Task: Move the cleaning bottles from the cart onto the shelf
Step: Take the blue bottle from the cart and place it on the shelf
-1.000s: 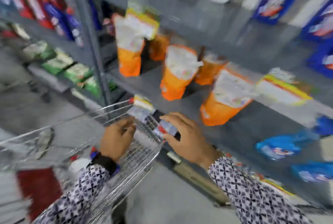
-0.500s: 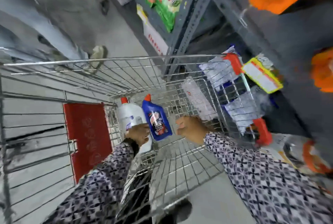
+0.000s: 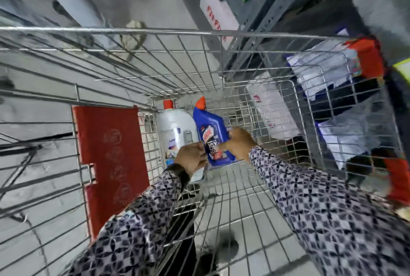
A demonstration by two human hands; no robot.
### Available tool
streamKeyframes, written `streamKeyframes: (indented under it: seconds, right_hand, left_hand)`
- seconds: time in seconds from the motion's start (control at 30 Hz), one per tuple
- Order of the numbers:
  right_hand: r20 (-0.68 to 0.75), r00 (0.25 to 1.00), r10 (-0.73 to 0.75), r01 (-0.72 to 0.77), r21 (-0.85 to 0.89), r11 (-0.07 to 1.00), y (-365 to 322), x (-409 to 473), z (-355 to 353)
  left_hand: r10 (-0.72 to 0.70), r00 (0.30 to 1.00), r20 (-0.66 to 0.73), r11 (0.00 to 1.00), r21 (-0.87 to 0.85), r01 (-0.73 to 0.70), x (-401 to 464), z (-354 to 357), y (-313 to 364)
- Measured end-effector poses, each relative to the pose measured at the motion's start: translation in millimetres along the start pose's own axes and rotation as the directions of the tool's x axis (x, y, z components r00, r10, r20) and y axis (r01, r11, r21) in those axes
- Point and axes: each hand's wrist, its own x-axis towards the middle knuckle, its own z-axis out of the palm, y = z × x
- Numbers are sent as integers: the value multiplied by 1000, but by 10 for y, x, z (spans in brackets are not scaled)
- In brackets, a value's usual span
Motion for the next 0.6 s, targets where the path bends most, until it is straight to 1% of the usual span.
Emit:
streamKeyframes:
  seconds: [0.07, 0.1, 0.17, 0.23, 0.27, 0.33, 0.37, 0.43, 0.47, 0.53, 0.6]
  right_hand:
    - [-31, 999, -10, 8, -58, 998, -28, -78, -24]
    - [-43, 999, -23, 19, -87, 996, -40, -161, -69]
    - [-69, 996, -57, 50, -102, 994, -55, -341, -212]
    - [-104, 991, -80, 74, -58, 996, -25, -668, -411]
    - [-119, 988, -98, 96, -22, 995, -2, -862, -515]
    - [-155, 975, -160, 177, 108, 978, 53, -1336, -746]
    - [-194, 961, -198, 234, 190, 953, 94, -1663, -884]
    - [-302, 915, -266, 363, 335, 869, 202, -2364, -1108]
    - [-383, 879, -284, 428, 373, 823, 286, -2767, -1211]
    - [-510, 810, -289, 521, 403, 752, 440, -3416, -1345]
    - [-657, 715, -237, 622, 443, 646, 673, -4158, -1515]
  left_hand:
    - [-27, 998, 57, 998, -59, 30, -119, 35, -18]
    - [-14, 998, 69, 998, -67, 19, -207, 47, -26]
    - [24, 997, 68, 999, -29, -22, -371, 67, -14]
    - [86, 996, 35, 994, 69, -89, -651, 157, 45]
    - [122, 991, 54, 987, 97, -127, -821, 237, 90]
    - [218, 964, 150, 961, 138, -238, -1219, 441, 151]
    - [281, 937, 207, 940, 137, -312, -1492, 574, 167]
    - [414, 855, 311, 879, 105, -464, -2059, 847, 167]
    - [465, 808, 361, 845, 90, -526, -2379, 1008, 147]
    - [524, 730, 439, 801, 39, -598, -2893, 1282, 112]
    - [558, 644, 523, 757, -3, -653, -3498, 1646, 31]
